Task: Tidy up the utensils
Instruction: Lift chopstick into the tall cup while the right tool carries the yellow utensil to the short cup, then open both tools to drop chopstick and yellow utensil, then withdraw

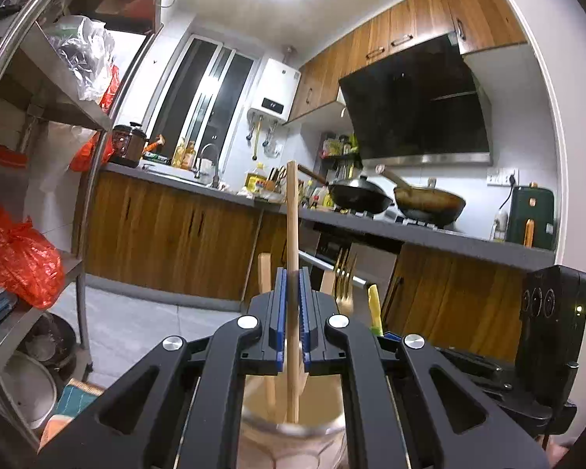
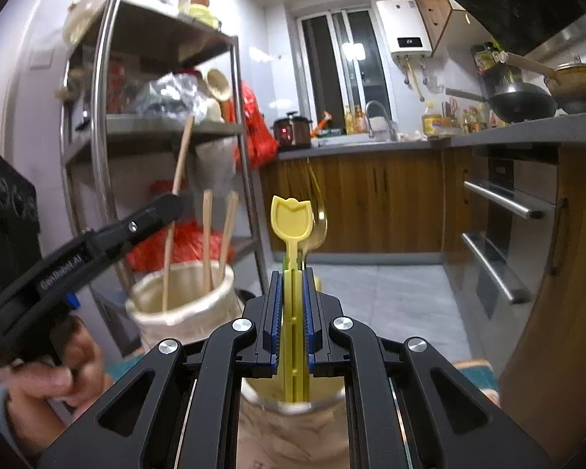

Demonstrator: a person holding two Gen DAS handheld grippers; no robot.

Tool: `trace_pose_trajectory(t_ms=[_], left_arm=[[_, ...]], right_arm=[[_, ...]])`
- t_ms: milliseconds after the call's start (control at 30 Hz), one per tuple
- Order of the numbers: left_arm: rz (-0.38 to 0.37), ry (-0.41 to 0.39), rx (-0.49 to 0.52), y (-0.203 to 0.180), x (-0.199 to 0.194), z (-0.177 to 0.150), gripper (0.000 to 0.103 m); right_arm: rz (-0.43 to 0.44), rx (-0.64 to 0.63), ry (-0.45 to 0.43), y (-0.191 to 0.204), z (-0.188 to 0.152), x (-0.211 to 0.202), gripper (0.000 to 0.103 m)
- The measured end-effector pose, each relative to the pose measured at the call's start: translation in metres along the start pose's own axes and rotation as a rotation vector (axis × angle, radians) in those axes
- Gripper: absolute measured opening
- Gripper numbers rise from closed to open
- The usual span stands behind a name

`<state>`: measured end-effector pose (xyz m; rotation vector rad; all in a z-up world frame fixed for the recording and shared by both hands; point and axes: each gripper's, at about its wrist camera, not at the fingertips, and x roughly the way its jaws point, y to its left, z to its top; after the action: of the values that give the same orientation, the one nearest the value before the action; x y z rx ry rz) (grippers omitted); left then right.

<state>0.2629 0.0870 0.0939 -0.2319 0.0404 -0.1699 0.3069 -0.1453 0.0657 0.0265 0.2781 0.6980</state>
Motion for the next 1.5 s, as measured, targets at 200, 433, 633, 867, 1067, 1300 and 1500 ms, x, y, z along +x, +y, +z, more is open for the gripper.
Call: trace_pose_trajectory(t_ms=[200, 433, 633, 867, 1067, 1300, 1500], left_arm=[[0.039, 0.055, 0.033, 0.000, -0.002, -0.006, 0.006], [0.097, 0.124, 0.069, -0.001, 0.005, -0.010, 0.006], [0.109, 0.132, 0.090, -0.002, 0.005, -0.010, 0.027], [0.115, 0.093, 0.135, -0.017, -0.012, -0.006, 0.063], [0.113, 0.073, 0.152, -0.026, -0.035, 0.000, 0.068], [0.122, 0.135, 0.140, -0.025, -0.059, -0.006, 0.070], [0.142, 0.177, 0.133, -0.020, -0.074, -0.015, 0.070]], right_arm=[[-0.038, -0.005, 0.038, -0.001, -0.008, 0.000, 0.011], [-0.053, 0.008, 0.085, -0.003, -0.010, 0.007, 0.011], [-0.061, 0.005, 0.094, -0.002, -0.012, 0.006, 0.012], [-0.041, 0.003, 0.074, 0.000, -0.008, -0.002, 0.018], [-0.030, 0.013, 0.047, 0.001, -0.006, -0.021, 0.026], [-0.006, 0.018, 0.046, 0.007, -0.007, -0.042, 0.027], [-0.006, 0.012, 0.060, 0.011, -0.012, -0.052, 0.027]])
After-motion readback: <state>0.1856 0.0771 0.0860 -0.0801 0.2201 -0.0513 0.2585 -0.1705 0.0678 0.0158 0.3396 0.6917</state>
